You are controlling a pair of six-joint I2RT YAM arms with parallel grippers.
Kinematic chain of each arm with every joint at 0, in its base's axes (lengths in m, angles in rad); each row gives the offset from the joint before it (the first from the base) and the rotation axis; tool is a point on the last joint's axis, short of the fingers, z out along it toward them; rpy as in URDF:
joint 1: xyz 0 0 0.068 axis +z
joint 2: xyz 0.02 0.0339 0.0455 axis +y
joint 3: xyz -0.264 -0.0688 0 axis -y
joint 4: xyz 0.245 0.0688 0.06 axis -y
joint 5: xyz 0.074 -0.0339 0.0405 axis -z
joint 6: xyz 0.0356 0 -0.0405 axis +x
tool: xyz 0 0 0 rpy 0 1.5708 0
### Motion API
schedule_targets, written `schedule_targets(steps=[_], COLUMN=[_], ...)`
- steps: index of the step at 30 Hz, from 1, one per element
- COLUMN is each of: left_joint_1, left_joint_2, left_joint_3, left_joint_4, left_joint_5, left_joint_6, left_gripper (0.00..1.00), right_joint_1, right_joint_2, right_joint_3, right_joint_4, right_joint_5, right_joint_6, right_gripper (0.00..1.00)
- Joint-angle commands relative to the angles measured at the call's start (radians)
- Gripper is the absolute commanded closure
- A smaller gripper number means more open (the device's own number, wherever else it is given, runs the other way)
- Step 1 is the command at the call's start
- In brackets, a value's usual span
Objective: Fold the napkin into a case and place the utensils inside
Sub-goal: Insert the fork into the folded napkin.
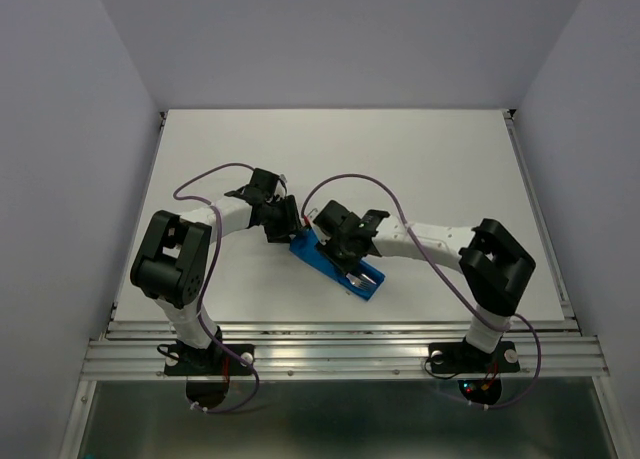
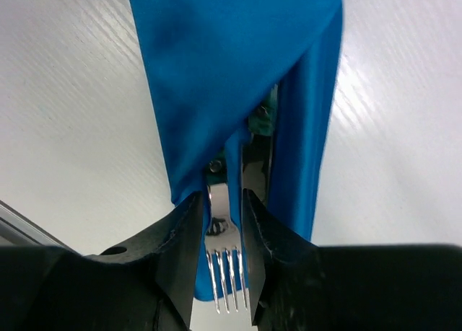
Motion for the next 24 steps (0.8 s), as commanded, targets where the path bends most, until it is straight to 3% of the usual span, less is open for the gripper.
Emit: schedule_targets(steps=[1, 9, 19, 24], left_joint_1=[0.002, 0.002, 0.002, 0.002], left_joint_2=[-0.023, -0.018, -0.023, -0.023], left_joint_3=[-0.017, 0.001, 0.022, 0.016], left_joint_4=[-0.021, -0.038, -0.059, -0.059], left_joint_5=[-0.015, -0.024, -0.034, -0.035], left_joint_6=[0.008, 0.017, 0.027, 0.027], left_gripper=[0.43, 0.43, 0.43, 0.43], right_joint_1=[0.012, 0.012, 0.012, 0.012], right_joint_2=[-0.129, -0.267, -0.459, -0.446], right_joint_3=[-0.028, -0.154, -0.348, -0.379], right_joint_4=[0.030, 0.034, -0.059, -0.075], right_joint_5=[0.126, 0.156, 0.203, 0.165], right_joint_6=[0.027, 0.142, 0.462, 0.489], right_gripper=[0.66, 0.71, 0.99, 0.99])
